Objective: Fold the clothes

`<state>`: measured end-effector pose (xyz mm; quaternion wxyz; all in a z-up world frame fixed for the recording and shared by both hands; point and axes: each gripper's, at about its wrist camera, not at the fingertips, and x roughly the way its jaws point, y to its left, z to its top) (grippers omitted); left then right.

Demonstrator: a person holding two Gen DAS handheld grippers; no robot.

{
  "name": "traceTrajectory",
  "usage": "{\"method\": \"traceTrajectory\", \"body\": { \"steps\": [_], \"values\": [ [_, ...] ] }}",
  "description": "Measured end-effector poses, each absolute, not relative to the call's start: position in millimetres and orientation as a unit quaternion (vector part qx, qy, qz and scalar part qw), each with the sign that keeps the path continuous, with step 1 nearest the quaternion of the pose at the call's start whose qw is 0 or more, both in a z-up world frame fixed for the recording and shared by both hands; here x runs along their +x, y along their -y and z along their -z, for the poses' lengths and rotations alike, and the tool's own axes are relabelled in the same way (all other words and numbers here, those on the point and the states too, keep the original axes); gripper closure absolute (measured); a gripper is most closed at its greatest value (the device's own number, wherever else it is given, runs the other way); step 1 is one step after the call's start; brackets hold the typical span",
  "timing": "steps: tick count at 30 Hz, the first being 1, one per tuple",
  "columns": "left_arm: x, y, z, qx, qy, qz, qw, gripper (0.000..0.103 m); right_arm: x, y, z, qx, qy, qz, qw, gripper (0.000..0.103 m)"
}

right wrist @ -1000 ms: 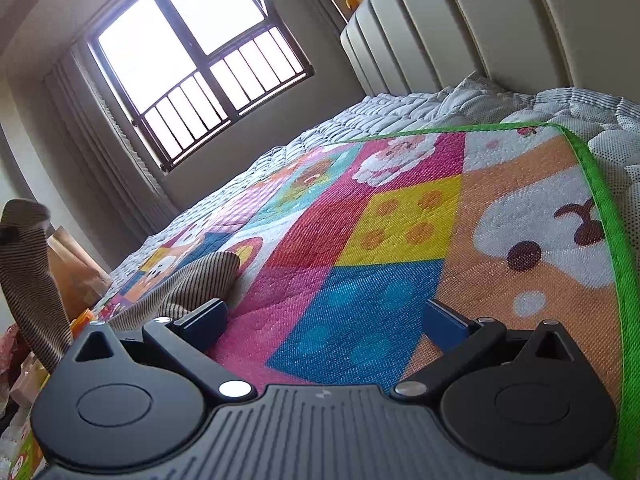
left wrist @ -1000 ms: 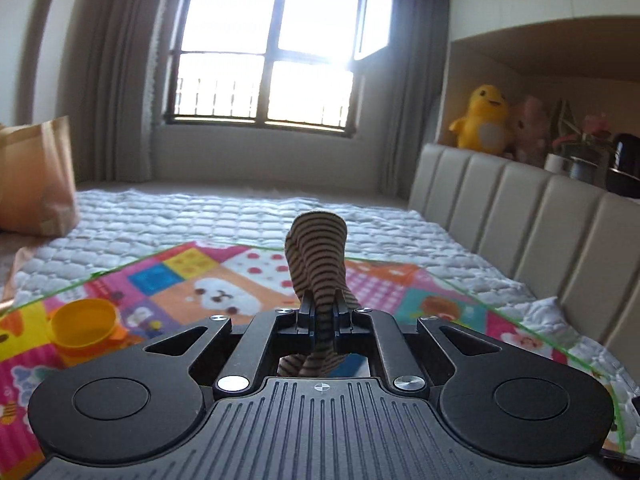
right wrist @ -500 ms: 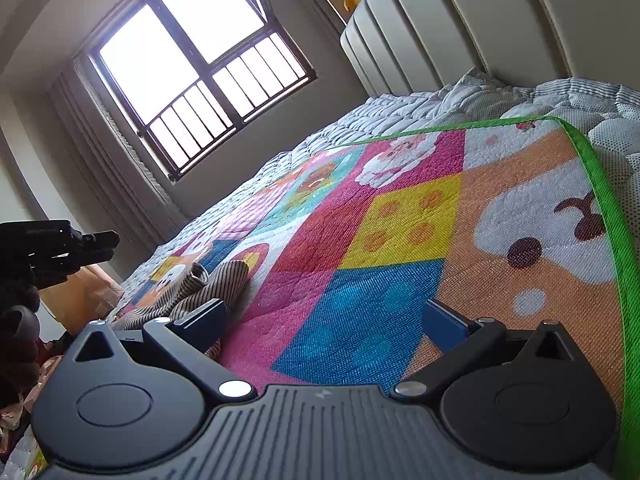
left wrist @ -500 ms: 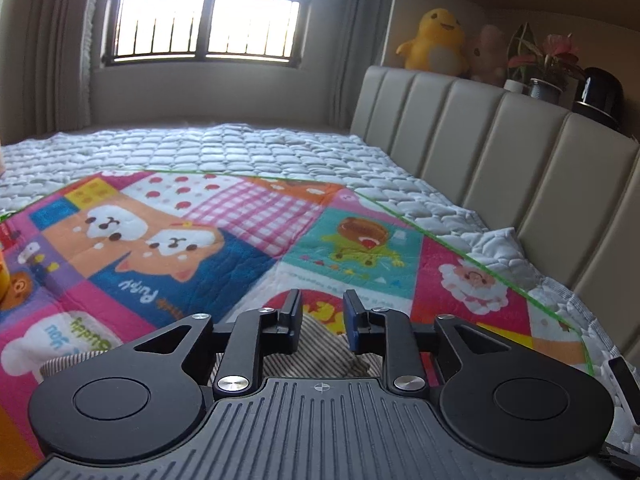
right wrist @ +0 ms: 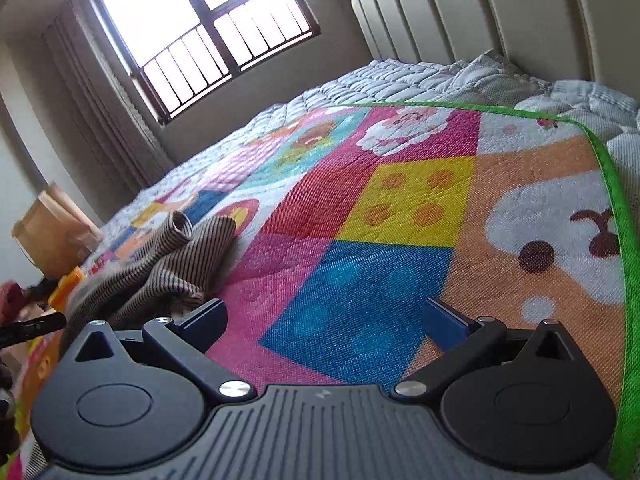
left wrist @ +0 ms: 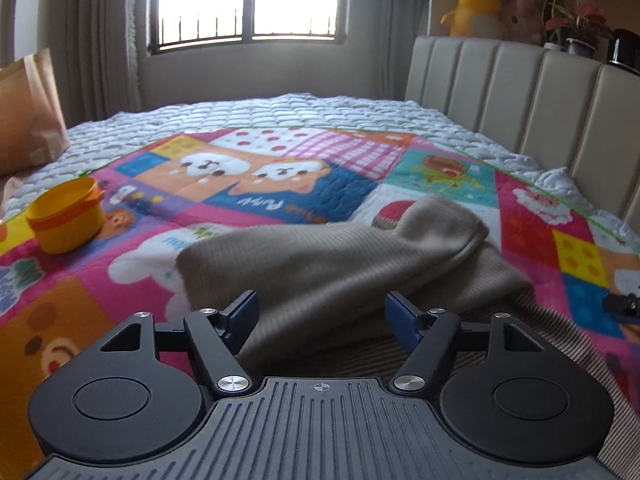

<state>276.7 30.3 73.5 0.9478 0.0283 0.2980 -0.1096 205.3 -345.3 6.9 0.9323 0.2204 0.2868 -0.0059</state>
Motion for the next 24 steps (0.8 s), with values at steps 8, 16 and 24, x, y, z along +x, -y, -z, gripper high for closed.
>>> {"method": "traceTrajectory", "body": {
  "steps": [8,16,24],
  "values": [
    [277,-64,-54,0.066,-0.275,0.097,0.954,0.014,239,275,-68,0.108,-0.210,-0.053,0.970,0.006],
    [274,-82,-38,0.019,-0.262,0.125,0.957,0.008,354,217,-63,0.094,-0.282,-0.080,0.952,0.054],
    [272,-93,-34,-0.010,-0.251,0.135,0.959,0.006,342,197,-67,0.071,-0.272,-0.103,0.954,0.099]
  ]
}}
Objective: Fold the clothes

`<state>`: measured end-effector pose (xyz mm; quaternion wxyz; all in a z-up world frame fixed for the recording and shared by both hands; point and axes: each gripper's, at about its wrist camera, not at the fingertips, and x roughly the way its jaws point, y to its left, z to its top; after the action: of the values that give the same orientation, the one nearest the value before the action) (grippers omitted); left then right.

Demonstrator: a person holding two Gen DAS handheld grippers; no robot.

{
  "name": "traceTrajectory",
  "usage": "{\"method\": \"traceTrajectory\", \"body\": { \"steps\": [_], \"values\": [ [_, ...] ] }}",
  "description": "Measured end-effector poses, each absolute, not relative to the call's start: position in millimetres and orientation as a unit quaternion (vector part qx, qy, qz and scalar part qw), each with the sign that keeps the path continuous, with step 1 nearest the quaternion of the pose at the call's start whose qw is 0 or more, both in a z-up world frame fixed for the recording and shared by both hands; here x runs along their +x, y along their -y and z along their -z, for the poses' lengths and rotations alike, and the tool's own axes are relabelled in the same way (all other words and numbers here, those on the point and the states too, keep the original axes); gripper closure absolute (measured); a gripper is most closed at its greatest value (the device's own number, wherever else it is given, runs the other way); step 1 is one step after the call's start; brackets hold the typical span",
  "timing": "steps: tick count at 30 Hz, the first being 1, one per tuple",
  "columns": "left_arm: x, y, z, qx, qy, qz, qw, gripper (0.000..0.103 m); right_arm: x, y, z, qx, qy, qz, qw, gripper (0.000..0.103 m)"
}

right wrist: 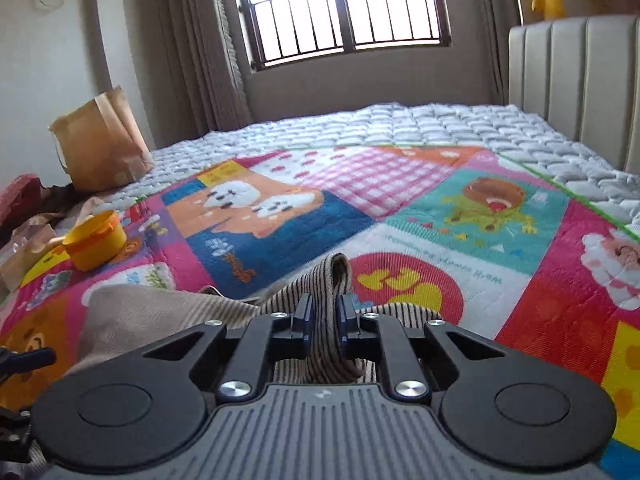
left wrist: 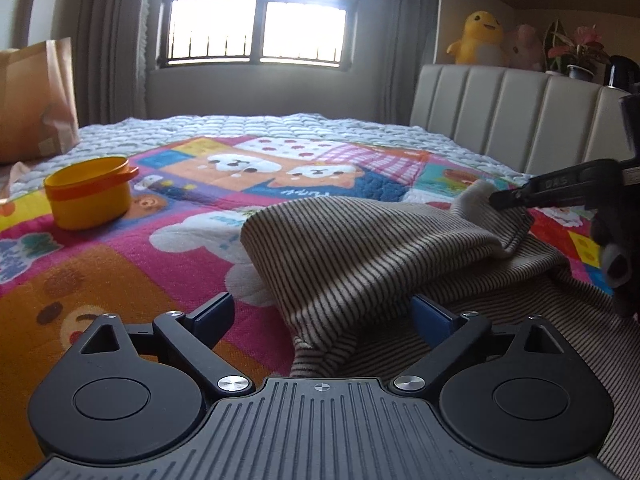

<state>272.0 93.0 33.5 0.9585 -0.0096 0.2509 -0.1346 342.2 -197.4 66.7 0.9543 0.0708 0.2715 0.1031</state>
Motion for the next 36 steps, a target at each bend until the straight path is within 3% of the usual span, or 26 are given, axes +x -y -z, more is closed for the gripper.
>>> {"method": "traceTrajectory", "body": {
  "steps": [4,9,11,12,13,15,17,18,19,20,24,28,32,35,36],
  "values": [
    [270,-97,-46,-0.027,-0.236,0.146,0.960,0.005,315,213,-80,0.063,-0.258,-0.089,0.960,0.100],
    [273,-85,-71,-0.029,-0.209,0.185,0.960,0.000,309,233,-56,0.084,-0.275,-0.074,0.955,0.098],
    [274,-76,-66,-0.020,-0.214,0.186,0.959,0.000,307,238,-59,0.115,-0.251,-0.090,0.957,0.082],
    [275,-71,-63,-0.016,-0.217,0.186,0.958,0.000,311,236,-62,0.125,-0.239,-0.096,0.958,0.063],
    [276,-67,-60,-0.012,-0.220,0.185,0.958,0.000,315,232,-64,0.124,-0.232,-0.100,0.960,0.052],
    [275,-64,-46,-0.015,-0.231,0.173,0.957,0.000,330,222,-62,0.112,-0.234,-0.115,0.959,0.049],
    [272,-64,-33,-0.017,-0.231,0.154,0.960,0.000,350,210,-50,0.096,-0.267,-0.122,0.951,0.049],
    [270,-66,-33,-0.021,-0.225,0.150,0.963,0.000,359,204,-42,0.088,-0.284,-0.124,0.947,0.058],
    [268,-68,-32,-0.025,-0.219,0.146,0.965,0.000,364,197,-35,0.077,-0.298,-0.121,0.944,0.082],
    [266,-70,-32,-0.029,-0.213,0.143,0.966,0.000,363,193,-35,0.070,-0.299,-0.117,0.945,0.088],
    [265,-78,-32,-0.048,-0.206,0.145,0.967,0.000,335,197,-63,0.065,-0.241,-0.112,0.962,0.095],
    [269,-81,-40,-0.061,-0.206,0.153,0.965,0.000,315,222,-84,0.075,-0.225,-0.100,0.966,0.095],
    [282,-75,-57,-0.078,-0.204,0.191,0.957,0.000,316,225,-41,0.059,-0.287,-0.081,0.953,0.094],
    [302,-67,-49,-0.085,-0.229,0.212,0.946,0.000,316,224,-19,0.055,-0.307,-0.076,0.947,0.089],
    [309,-64,-41,-0.075,-0.243,0.203,0.946,0.000,317,226,-24,0.059,-0.308,-0.074,0.947,0.082]
  ]
}}
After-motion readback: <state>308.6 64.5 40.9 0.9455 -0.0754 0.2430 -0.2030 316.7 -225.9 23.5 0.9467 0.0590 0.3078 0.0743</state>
